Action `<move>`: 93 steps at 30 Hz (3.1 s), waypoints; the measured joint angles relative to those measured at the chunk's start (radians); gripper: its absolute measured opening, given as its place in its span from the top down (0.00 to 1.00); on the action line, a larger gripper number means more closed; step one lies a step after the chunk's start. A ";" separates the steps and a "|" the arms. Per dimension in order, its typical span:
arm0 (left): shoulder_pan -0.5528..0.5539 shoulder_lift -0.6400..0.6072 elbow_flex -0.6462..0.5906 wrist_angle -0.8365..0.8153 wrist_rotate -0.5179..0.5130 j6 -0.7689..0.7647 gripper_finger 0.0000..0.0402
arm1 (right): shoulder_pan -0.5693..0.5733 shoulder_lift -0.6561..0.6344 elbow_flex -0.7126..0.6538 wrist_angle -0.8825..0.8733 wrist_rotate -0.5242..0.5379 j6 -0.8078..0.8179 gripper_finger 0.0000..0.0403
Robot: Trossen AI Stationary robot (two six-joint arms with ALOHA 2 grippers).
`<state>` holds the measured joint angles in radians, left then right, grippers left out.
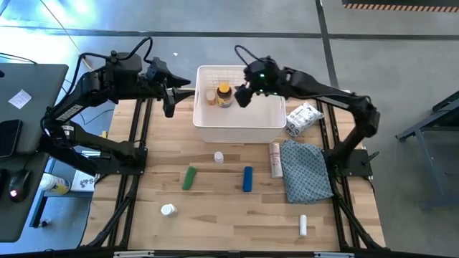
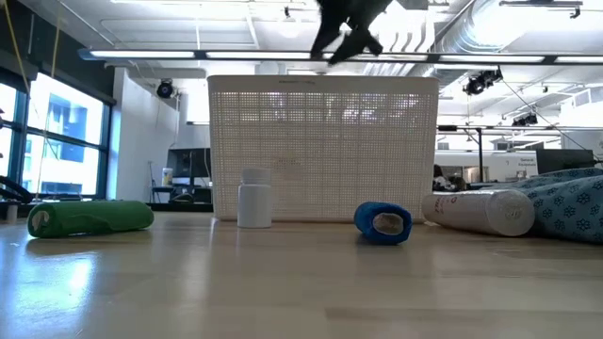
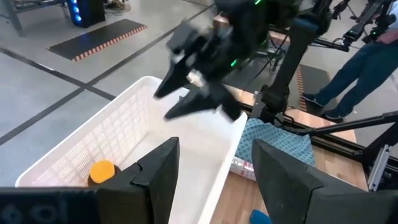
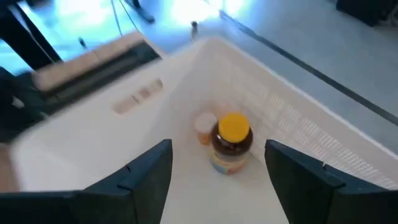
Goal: Pick & place medical supplies in basket/bin
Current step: Put the white medicine bottle into the white bin
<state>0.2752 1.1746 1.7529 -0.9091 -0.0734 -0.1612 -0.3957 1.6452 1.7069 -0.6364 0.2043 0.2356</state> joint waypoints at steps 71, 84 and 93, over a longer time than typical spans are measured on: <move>-0.505 0.472 0.001 -0.259 -0.122 -0.712 0.42 | 0.963 -0.273 -0.227 -0.458 0.079 0.842 0.39; -0.424 0.644 -0.001 -0.349 -0.004 -1.049 0.42 | 1.057 -0.273 -0.267 -0.469 0.119 0.950 0.39; -0.433 0.659 0.000 -0.371 -0.123 -1.153 0.42 | 1.058 -0.273 -0.267 -0.496 0.119 1.015 0.39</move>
<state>-0.1577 1.8333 1.7531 -1.2805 -0.1967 -1.3140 0.6620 1.3720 1.4403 -1.1320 0.3236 1.2509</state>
